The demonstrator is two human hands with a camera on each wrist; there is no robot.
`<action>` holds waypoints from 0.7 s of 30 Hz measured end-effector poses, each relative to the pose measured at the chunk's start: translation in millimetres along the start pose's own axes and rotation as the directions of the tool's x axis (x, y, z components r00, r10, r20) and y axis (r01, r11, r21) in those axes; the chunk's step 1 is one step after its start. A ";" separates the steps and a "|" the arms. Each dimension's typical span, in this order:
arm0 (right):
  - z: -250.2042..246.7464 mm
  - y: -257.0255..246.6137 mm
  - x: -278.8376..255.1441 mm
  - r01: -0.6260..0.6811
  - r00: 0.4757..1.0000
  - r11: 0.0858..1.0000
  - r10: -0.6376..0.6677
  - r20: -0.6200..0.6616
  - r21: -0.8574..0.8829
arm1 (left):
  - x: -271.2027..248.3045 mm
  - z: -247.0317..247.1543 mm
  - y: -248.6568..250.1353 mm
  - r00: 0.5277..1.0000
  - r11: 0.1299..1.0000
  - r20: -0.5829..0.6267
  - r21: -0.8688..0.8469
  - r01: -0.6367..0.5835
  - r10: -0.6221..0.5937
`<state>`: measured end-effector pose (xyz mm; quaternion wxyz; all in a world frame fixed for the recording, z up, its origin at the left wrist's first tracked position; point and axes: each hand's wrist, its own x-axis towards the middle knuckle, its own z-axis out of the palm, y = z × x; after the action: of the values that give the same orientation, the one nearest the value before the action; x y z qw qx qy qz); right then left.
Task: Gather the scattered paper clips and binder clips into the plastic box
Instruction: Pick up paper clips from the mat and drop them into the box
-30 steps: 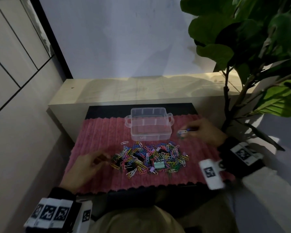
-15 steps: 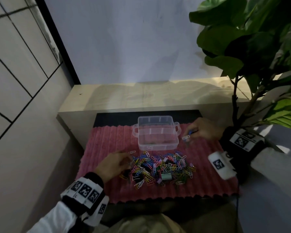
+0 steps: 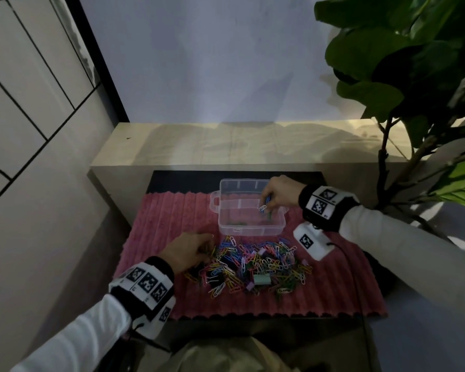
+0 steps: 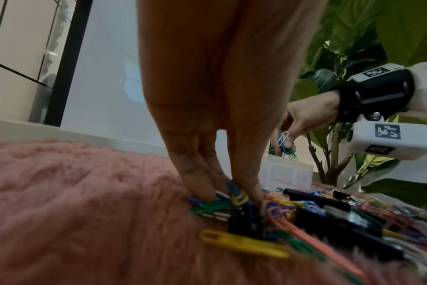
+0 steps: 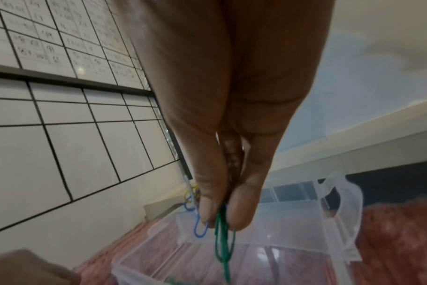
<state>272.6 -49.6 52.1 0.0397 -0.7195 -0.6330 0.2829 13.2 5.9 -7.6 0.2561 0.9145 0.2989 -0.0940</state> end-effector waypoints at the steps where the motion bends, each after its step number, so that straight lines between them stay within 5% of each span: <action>1: 1.9 -2.3 0.8 0.006 1.000 1.000 -0.006 0.001 -0.014 | 0.0 -0.3 -0.6 1.000 1.000 -0.003 -0.001 -0.010 0.010; 15: 14.2 5.5 -3.8 0.079 0.977 0.995 -0.066 -0.203 0.059 | -8.3 -10.0 -20.7 0.984 0.984 -0.156 -0.145 -0.104 0.081; 21: 14.3 19.9 -32.4 0.160 0.879 0.980 -0.086 -0.469 0.119 | -25.0 -23.9 -25.4 0.960 0.967 -0.280 -0.239 -0.083 0.014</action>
<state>282.4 -88.0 43.4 0.2626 -0.7191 -0.6260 0.1485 -21.5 23.5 10.4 0.3267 0.8864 0.3183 0.0789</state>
